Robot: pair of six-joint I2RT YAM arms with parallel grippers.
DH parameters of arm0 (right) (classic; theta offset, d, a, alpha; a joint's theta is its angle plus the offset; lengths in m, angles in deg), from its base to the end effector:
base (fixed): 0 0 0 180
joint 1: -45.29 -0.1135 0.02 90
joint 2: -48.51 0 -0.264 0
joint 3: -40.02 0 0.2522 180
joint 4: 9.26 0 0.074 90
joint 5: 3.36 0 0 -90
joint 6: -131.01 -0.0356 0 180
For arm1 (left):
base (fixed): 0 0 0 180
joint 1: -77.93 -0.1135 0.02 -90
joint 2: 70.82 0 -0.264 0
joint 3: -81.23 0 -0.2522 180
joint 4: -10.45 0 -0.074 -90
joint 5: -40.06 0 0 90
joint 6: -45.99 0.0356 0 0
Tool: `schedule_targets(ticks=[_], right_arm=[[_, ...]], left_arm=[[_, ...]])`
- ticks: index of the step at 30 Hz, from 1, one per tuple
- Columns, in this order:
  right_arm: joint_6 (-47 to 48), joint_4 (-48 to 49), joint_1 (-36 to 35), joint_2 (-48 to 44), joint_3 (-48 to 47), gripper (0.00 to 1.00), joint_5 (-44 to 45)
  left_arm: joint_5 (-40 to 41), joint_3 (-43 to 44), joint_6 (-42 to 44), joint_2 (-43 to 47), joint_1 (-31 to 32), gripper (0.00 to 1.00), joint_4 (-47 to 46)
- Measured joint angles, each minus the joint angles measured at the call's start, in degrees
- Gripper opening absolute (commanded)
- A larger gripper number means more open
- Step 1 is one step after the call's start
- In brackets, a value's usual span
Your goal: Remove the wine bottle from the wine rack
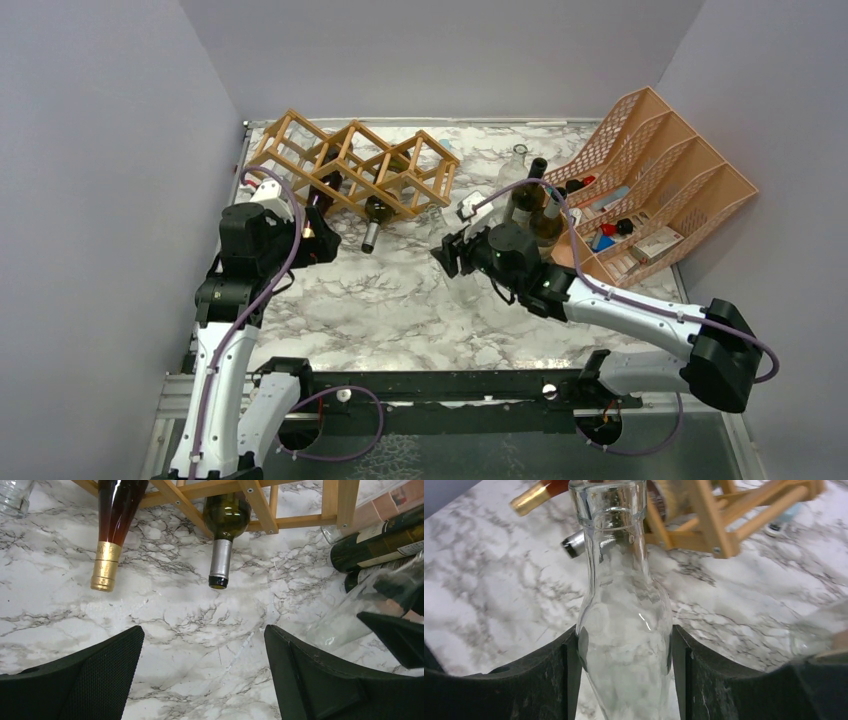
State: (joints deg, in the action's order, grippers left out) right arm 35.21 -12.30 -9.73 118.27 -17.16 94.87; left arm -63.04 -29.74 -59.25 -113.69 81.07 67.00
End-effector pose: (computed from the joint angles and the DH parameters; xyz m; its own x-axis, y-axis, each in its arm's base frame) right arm 0.1647 0.2265 0.2769 -0.2275 -0.1507 -0.9620 -0.7125 0.6992 0.0590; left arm 0.1460 -0.0161 0.3493 -0.5527 -0.2261 -0.8021 0.1070 0.9353 -0.3374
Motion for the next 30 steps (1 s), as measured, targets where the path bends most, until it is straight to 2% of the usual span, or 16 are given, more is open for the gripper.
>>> schedule_targets(ticks=[4, 11, 21, 30], right_arm=[[-1.68, 1.90, 3.28, 1.88, 0.00, 0.31, 5.64], [-1.81, 11.37, 9.07, 10.60, -0.72, 0.31, 10.88], [2.86, 31.93, 10.03, 19.71, -1.09, 0.32, 16.28], [6.01, 41.94, 10.84, 21.66, -0.20, 0.31, 16.79]], left_arm=[[-0.48, -3.15, -0.63, 2.27, 0.00, 0.96, -1.99], [-4.13, -6.43, -1.57, 5.62, 0.00, 0.96, -6.34], [-7.28, -12.79, -3.23, 11.96, 0.00, 0.97, -12.85], [-7.96, -13.09, -3.82, 13.68, -0.09, 0.96, -14.82]])
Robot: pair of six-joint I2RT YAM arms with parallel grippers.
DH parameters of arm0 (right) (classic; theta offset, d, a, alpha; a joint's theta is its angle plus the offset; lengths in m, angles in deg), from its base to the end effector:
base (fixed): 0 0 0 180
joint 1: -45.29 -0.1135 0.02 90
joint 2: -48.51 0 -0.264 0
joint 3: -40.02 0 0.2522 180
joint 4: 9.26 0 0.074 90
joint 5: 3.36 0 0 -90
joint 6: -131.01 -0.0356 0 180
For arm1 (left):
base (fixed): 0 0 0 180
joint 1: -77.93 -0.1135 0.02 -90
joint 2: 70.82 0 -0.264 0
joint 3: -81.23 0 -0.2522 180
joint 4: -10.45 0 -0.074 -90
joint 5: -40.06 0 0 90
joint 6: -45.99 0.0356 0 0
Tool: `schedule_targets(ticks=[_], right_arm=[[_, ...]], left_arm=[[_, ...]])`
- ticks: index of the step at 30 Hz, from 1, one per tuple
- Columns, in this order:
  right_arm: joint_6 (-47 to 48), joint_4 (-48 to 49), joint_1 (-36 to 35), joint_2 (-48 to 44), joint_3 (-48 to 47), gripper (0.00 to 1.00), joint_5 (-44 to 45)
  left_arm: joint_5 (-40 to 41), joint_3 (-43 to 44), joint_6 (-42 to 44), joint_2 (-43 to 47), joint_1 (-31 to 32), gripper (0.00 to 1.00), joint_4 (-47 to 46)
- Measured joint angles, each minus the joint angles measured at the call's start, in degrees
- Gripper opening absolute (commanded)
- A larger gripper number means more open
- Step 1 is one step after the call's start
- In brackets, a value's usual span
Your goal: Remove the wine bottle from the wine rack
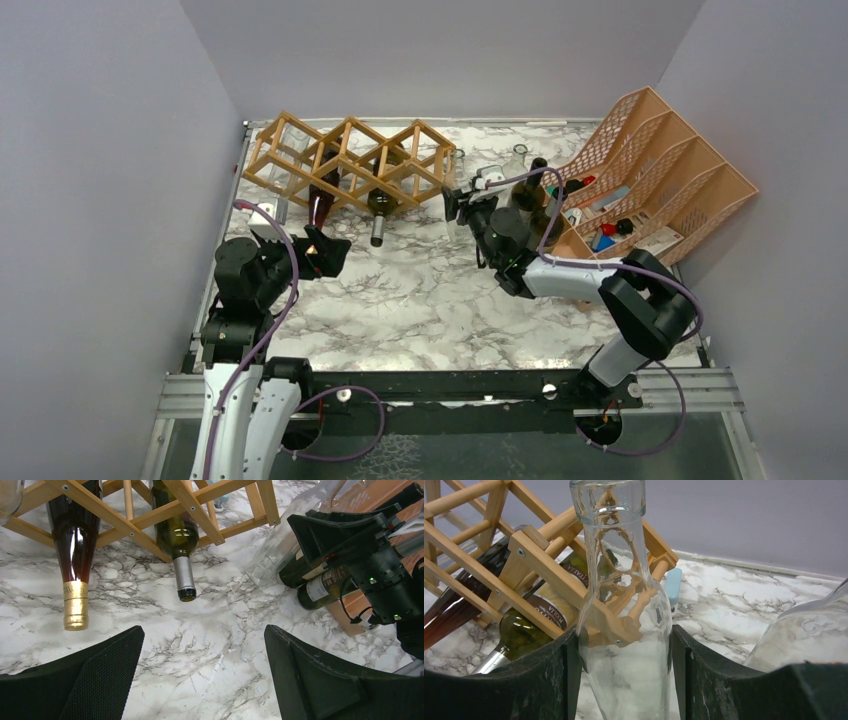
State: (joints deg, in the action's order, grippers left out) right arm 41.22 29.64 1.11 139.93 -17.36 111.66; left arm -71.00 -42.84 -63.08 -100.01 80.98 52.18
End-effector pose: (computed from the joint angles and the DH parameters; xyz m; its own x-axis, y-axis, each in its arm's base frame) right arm 0.2553 0.2271 0.2452 0.0620 0.0556 -0.9965 -0.3291 0.9438 0.0322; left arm 0.1175 -0.0191 0.3280 -0.3736 -0.2854 -0.8826 0.2901 0.8678 -0.4034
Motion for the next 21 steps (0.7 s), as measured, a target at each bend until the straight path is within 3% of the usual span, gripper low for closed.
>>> schedule_targets(ticks=[4, 12, 21], right_arm=[[2.43, 6.73, 0.72, 3.30, 1.11, 0.31, -0.63], [4.44, 10.91, 0.81, 5.77, 2.25, 0.32, -0.85], [2.38, 3.85, 0.79, 1.95, 2.97, 0.32, -7.76]], left_arm=[[-0.17, 0.00, -0.04, 0.00, -0.11, 0.96, -0.07], [-0.42, 0.00, -0.04, 0.00, -0.44, 0.96, -0.07], [-1.09, -0.42, -0.02, 0.00, -1.77, 0.96, -0.90]])
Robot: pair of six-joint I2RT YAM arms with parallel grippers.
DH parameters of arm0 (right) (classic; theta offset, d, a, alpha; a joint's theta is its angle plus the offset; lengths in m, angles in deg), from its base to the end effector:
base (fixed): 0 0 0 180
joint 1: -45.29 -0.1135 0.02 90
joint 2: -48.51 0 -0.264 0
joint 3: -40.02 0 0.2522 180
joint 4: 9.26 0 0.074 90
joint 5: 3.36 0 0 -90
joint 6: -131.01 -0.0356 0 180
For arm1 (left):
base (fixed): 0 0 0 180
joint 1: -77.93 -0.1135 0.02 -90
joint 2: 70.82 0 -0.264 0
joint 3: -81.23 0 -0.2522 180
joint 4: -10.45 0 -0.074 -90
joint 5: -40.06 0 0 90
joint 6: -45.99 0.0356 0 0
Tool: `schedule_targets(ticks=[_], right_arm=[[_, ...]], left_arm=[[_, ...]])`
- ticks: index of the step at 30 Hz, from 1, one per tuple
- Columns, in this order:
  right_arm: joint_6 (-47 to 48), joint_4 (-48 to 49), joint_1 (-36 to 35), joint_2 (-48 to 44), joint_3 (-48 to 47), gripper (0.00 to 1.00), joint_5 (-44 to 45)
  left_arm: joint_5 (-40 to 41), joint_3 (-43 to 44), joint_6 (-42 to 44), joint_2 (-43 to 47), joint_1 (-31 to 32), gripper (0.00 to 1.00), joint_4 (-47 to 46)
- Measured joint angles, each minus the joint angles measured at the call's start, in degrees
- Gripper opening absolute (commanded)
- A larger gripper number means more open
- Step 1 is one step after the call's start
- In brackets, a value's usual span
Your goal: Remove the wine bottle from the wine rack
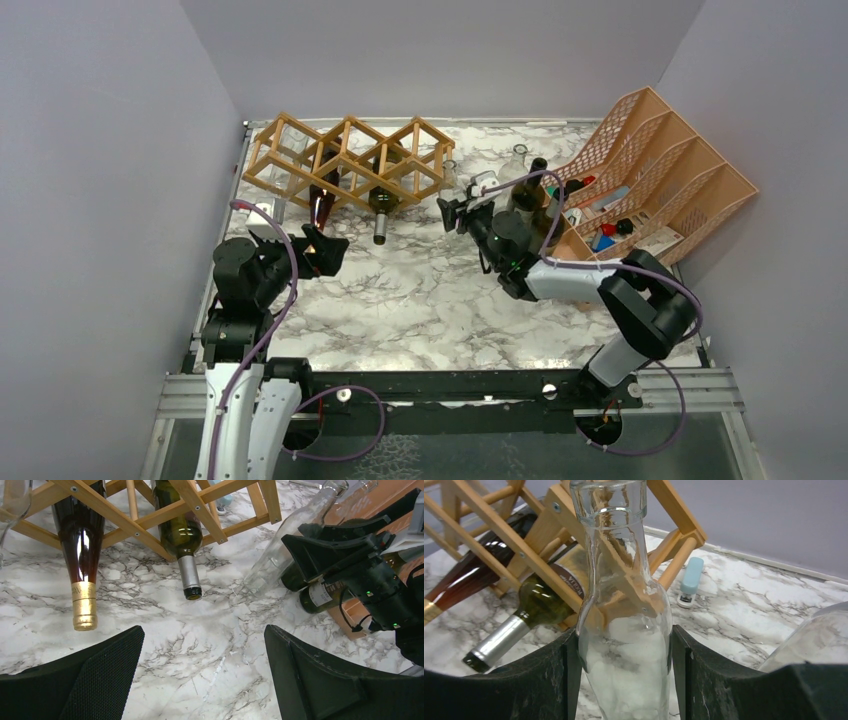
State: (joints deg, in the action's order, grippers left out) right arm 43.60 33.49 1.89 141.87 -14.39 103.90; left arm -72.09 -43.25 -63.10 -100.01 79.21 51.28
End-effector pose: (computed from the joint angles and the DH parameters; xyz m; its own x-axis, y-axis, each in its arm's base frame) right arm 0.2538 0.2255 0.2257 0.0680 0.0049 -0.9977 -0.4384 0.8984 -0.0254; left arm 0.1188 -0.0161 0.3273 -0.3627 -0.2949 -0.8840 0.2825 0.8692 -0.4058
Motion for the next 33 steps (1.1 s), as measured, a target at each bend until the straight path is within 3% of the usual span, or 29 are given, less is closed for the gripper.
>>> schedule_targets(ticks=[7, 16, 24, 33], right_arm=[[-3.80, -11.23, -0.57, -9.62, 0.74, 0.31, -5.57], [-8.22, -32.00, -2.05, -28.44, 3.54, 0.31, -10.99], [-14.23, -48.98, -2.03, -48.28, 10.60, 0.30, -7.67], [-19.43, -61.61, -2.03, -56.92, 12.87, 0.28, -2.27]], left_arm=[[-1.01, -0.24, 0.00, -0.02, -0.83, 0.96, -0.22], [-2.19, -0.31, 0.02, 0.00, -1.70, 0.96, -0.85], [-2.93, -0.33, 0.02, 0.02, -1.99, 0.96, -1.22], [-3.13, -0.33, 0.02, 0.70, -2.03, 0.96, -1.25]])
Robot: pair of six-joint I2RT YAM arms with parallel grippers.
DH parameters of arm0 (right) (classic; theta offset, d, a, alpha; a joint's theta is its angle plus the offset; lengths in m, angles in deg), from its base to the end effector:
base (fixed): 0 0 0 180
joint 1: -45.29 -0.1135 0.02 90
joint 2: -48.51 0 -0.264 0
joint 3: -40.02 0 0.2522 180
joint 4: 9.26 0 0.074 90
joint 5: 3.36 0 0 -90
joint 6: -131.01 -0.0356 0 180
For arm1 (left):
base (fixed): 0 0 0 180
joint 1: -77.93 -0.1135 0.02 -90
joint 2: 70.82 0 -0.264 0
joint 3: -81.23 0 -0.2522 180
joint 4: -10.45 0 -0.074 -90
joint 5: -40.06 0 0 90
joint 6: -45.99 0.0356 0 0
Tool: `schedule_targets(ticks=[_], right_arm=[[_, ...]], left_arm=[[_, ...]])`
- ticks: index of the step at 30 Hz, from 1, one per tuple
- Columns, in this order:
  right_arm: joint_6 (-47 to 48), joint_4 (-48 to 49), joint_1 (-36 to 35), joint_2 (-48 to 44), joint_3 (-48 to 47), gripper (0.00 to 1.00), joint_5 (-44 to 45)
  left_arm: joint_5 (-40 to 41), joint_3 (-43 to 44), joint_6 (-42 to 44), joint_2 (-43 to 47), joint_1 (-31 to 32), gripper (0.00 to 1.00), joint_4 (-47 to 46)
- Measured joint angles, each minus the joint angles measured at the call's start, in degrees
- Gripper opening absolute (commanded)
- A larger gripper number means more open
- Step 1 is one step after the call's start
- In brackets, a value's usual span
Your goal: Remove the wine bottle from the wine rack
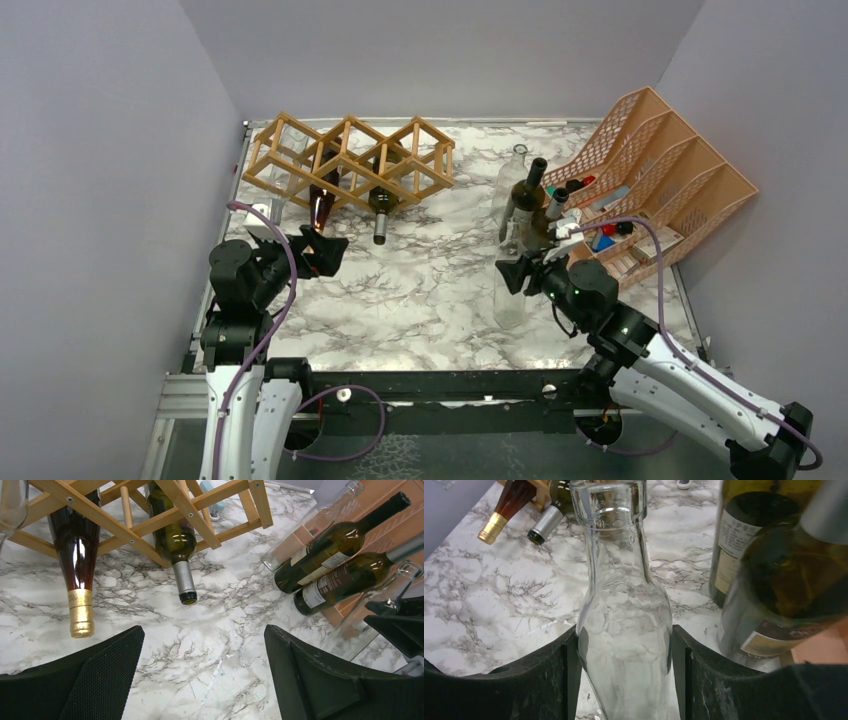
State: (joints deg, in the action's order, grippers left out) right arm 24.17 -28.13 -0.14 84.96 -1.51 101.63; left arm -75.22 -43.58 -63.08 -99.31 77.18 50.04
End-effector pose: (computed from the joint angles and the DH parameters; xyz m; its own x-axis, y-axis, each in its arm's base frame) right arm 0.1217 0.1105 0.2668 -0.3084 0.0857 -0.9474 -0.4415 0.8693 0.2223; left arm 0.1170 -0.0137 0.3291 -0.3429 -0.2999 -0.8902 0.3093 0.8587 -0.4085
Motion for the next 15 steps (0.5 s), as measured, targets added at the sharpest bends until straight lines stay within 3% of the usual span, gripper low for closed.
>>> schedule_targets(ticks=[7, 15], right_arm=[[1.57, 3.96, 0.07, -7.34, 4.92, 0.28, 4.76], [10.29, 31.93, 0.04, 8.22, 12.92, 0.25, 2.23]], left_arm=[[-0.13, 0.00, 0.00, 0.04, 0.00, 0.96, 0.00], [-0.26, 0.00, 0.02, 0.02, 0.00, 0.96, 0.00]])
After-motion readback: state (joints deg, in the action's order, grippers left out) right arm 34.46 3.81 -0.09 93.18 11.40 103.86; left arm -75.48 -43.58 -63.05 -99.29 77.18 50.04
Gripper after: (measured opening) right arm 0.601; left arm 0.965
